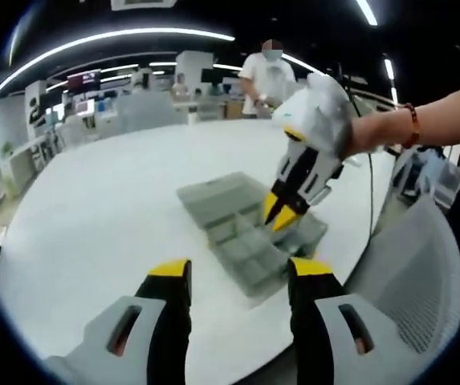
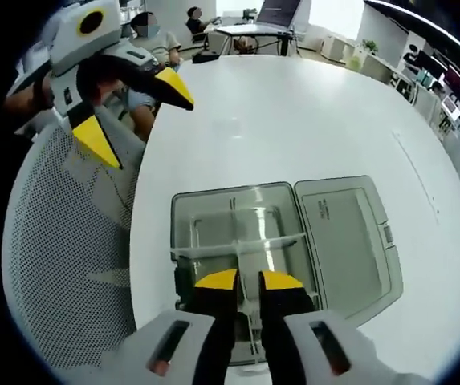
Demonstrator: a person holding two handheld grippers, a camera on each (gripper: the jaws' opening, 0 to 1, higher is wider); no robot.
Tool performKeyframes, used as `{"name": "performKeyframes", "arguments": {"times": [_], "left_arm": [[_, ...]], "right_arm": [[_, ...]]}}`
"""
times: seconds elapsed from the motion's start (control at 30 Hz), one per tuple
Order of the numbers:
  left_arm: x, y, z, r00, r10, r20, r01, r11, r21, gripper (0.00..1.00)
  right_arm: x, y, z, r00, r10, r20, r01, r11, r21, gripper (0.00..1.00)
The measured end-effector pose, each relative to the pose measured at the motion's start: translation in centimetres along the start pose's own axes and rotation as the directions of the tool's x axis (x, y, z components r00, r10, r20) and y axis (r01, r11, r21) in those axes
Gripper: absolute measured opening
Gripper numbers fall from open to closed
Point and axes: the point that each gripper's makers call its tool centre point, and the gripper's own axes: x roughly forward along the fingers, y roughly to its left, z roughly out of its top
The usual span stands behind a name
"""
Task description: Insert the divider into the dual guide fixture by aligning both edges with the guide slots and pushing it downward to the bottom, including one-sided entry, uneven engagement, binding, and posture correction.
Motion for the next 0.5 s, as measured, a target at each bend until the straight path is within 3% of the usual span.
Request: {"name": "performKeyframes", "arguments": {"times": [0.3, 0.5], "left_arm": [[-0.4, 2.6, -0.5, 0.997, 0.070, -0.037, -0.071, 0.997, -0.030, 0.47], [-0.8, 4.0, -1.0, 0.994, 0.094, -0.063, -0.097, 0.995, -0.035, 0.47]], "right_arm": [[-0.8, 0.0, 0.7, 0.996, -0.050, 0.077, 0.046, 0.997, 0.053, 0.14], [-1.9, 0.2, 0.9, 0.989, -0.090, 0.116, 0.077, 0.991, 0.110, 0.13]]}}
